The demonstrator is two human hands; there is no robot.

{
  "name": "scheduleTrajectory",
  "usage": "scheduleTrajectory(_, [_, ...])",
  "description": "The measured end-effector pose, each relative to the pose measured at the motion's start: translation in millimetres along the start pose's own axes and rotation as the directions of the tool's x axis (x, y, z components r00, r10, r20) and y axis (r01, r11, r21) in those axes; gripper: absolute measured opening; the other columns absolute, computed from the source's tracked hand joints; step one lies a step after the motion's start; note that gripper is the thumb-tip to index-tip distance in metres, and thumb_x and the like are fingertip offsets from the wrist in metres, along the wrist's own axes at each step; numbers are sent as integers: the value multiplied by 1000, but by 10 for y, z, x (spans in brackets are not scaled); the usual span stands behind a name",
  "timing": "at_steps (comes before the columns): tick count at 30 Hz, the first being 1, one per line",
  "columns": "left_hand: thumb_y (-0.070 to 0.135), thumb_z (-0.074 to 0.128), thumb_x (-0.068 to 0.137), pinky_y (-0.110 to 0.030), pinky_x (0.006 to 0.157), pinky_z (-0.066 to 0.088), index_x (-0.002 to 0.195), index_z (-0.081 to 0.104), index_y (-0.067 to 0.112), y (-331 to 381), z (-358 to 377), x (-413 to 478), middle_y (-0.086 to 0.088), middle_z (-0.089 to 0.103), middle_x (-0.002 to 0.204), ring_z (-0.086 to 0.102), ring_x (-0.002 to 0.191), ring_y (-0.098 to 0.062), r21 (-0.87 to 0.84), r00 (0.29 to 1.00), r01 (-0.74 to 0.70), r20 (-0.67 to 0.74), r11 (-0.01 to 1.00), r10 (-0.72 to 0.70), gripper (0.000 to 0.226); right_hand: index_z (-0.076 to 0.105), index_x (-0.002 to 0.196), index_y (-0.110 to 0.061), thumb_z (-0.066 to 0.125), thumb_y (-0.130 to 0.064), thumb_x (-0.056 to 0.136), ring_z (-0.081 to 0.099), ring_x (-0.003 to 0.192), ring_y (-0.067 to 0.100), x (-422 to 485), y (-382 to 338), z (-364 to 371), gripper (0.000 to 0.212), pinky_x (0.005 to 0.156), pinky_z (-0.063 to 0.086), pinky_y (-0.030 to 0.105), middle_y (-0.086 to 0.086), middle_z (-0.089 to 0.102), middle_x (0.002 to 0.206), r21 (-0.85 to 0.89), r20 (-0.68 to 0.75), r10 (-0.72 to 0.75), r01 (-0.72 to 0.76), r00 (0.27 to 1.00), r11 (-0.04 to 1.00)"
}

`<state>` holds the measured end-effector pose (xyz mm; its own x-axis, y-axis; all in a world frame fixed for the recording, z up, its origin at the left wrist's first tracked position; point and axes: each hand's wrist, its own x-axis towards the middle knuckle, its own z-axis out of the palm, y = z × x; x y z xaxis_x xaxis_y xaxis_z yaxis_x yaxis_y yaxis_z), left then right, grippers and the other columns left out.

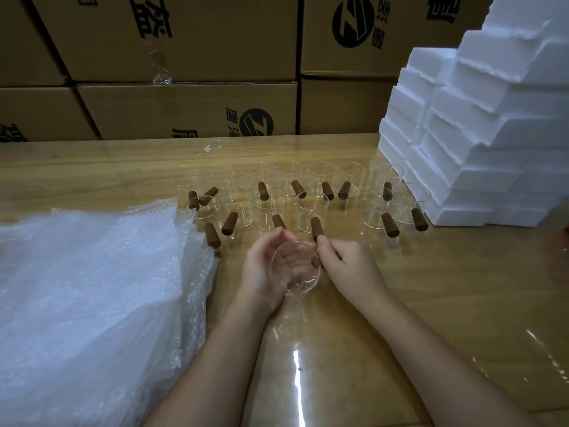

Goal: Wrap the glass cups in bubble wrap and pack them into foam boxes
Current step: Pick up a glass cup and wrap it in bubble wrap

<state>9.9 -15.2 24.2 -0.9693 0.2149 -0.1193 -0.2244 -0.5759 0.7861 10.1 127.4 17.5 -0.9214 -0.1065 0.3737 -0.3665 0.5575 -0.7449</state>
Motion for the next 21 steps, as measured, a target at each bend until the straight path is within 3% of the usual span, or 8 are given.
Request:
scheduleTrajectory(4, [40, 49, 84, -27, 65, 55, 58, 71, 13, -87, -50, 42, -9, 72, 70, 71, 73, -20, 65, 992, -124, 26, 990, 123, 44, 58, 53, -17, 50, -25, 97, 31, 37, 2, 59, 53, -120, 45, 44, 25, 17, -5, 43, 46, 168, 271, 196, -247, 942, 954])
scheduleTrajectory(5, [41, 48, 85, -27, 66, 55, 58, 72, 13, -94, -44, 41, -9, 72, 70, 71, 74, -20, 80, 990, -137, 31, 987, 135, 45, 63, 63, -9, 50, -27, 97, 34, 38, 3, 61, 56, -149, 40, 44, 27, 17, 0, 46, 50, 205, 340, 210, -290, 917, 935])
scheduleTrajectory(7, [42, 48, 86, -28, 67, 55, 56, 70, 13, -75, -32, 40, -10, 72, 70, 71, 73, -22, 66, 992, -126, 0, 990, 126, 47, 62, 70, -15, 50, -27, 97, 42, 42, 4, 50, 81, -191, 32, 47, 34, 16, -4, 51, 54, 249, 410, 149, -268, 900, 931])
scheduleTrajectory(10, [40, 43, 95, -33, 65, 57, 63, 66, 2, -33, -31, 62, -19, 70, 74, 70, 76, -28, -26, 988, -96, -121, 995, 92, 55, 60, 86, -25, 54, -22, 91, 52, 58, -3, 24, 85, -180, 9, 58, 42, 13, -20, 57, 63, 289, 360, 29, -141, 933, 947])
scheduleTrajectory(14, [37, 40, 100, -34, 62, 58, 66, 63, 4, -46, -25, 83, -20, 70, 75, 69, 72, -29, -77, 947, -145, -299, 986, 116, 53, 61, 82, -31, 56, -21, 94, 47, 54, -4, 13, 116, -117, 16, 54, 37, 10, -22, 54, 58, 316, 288, 44, -138, 957, 939])
scheduleTrajectory(17, [33, 39, 101, -28, 59, 56, 55, 69, 13, -69, 44, 55, -15, 72, 71, 71, 66, -23, 160, 903, -183, -364, 970, 230, 58, 59, 73, -23, 51, -22, 97, 41, 48, -2, -1, 148, -53, 26, 50, 32, 12, -18, 49, 51, 329, 164, 85, -136, 983, 934])
scheduleTrajectory(19, [26, 43, 99, -25, 62, 55, 66, 67, 10, -70, 117, 15, -9, 73, 71, 71, 68, -19, 319, 883, -225, -332, 921, 331, 44, 55, 66, -20, 47, -19, 99, 42, 47, -3, -2, 172, -12, 34, 49, 31, 10, -17, 50, 50, 354, 59, 116, -129, 992, 926])
scheduleTrajectory(21, [18, 49, 96, -21, 65, 52, 77, 63, 15, -24, 201, -41, -1, 72, 75, 68, 73, -11, 560, 838, -314, -217, 767, 501, 23, 48, 59, -20, 46, -19, 99, 37, 46, -2, 11, 209, 3, 40, 49, 29, 14, -15, 45, 47, 352, -22, 158, -140, 987, 925])
